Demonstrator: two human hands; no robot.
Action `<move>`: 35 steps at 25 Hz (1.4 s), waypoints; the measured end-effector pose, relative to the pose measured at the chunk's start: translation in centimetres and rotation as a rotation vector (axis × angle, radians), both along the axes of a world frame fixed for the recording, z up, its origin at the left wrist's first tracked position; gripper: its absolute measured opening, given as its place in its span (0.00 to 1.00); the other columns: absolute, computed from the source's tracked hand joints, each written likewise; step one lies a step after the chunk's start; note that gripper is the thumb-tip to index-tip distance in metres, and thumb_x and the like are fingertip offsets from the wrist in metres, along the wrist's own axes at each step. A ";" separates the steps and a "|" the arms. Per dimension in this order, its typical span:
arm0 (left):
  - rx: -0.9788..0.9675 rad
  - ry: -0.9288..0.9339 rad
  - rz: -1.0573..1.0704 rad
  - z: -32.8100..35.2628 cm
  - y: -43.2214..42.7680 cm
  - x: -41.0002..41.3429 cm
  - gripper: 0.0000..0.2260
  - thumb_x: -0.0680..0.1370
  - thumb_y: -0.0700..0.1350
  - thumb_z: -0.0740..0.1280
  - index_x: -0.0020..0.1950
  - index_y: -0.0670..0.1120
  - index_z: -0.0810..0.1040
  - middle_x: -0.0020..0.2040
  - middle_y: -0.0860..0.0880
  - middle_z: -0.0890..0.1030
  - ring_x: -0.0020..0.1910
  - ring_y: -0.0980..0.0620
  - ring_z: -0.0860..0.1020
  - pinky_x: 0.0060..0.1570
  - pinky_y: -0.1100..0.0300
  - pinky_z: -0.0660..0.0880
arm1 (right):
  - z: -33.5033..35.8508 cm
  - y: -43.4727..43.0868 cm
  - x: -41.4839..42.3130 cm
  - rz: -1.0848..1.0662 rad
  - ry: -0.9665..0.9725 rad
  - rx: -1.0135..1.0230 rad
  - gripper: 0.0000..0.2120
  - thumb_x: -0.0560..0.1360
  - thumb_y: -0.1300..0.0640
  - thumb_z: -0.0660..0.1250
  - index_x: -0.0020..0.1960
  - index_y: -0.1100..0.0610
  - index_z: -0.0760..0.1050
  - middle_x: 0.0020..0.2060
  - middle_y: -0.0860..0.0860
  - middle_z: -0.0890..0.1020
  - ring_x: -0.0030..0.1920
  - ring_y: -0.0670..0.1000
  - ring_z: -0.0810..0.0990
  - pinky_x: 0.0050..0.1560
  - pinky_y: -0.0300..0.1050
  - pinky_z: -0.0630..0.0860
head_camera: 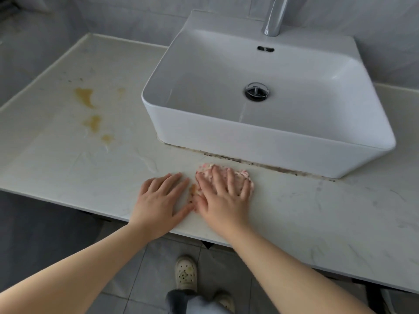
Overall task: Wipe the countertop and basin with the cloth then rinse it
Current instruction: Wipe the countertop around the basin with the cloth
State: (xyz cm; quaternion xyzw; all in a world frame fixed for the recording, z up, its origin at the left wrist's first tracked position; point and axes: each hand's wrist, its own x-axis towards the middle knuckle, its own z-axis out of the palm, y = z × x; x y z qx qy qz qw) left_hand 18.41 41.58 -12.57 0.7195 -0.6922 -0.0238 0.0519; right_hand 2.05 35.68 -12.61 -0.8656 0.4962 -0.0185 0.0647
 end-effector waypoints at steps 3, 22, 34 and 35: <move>-0.004 -0.022 -0.078 0.6 -0.1 1.3 0.25 0.72 0.62 0.55 0.61 0.51 0.78 0.60 0.51 0.79 0.56 0.48 0.77 0.55 0.55 0.73 | -0.4 -1.9 -4.5 -0.101 0.073 0.024 0.28 0.74 0.39 0.35 0.73 0.36 0.52 0.76 0.44 0.52 0.76 0.56 0.51 0.70 0.64 0.42; 0.093 -0.038 0.026 -0.7 -0.2 7.6 0.37 0.72 0.73 0.46 0.75 0.52 0.58 0.74 0.50 0.59 0.74 0.49 0.55 0.70 0.47 0.45 | -0.5 -0.9 0.3 -0.107 0.081 0.032 0.27 0.74 0.38 0.46 0.72 0.41 0.61 0.73 0.43 0.62 0.72 0.55 0.63 0.68 0.64 0.50; 0.070 -0.032 0.008 -0.4 -0.3 7.7 0.36 0.73 0.72 0.44 0.74 0.52 0.60 0.74 0.51 0.59 0.74 0.49 0.54 0.70 0.48 0.44 | -0.8 -1.1 -0.7 -0.322 0.067 0.067 0.33 0.73 0.37 0.26 0.75 0.40 0.47 0.76 0.41 0.51 0.76 0.51 0.50 0.71 0.63 0.45; 0.057 -0.035 0.013 -0.4 -0.3 7.7 0.37 0.72 0.72 0.43 0.75 0.53 0.57 0.75 0.52 0.55 0.74 0.51 0.51 0.70 0.48 0.42 | -0.8 -1.4 -1.0 -0.417 0.066 0.060 0.32 0.73 0.37 0.27 0.75 0.40 0.44 0.76 0.41 0.47 0.76 0.51 0.46 0.71 0.62 0.41</move>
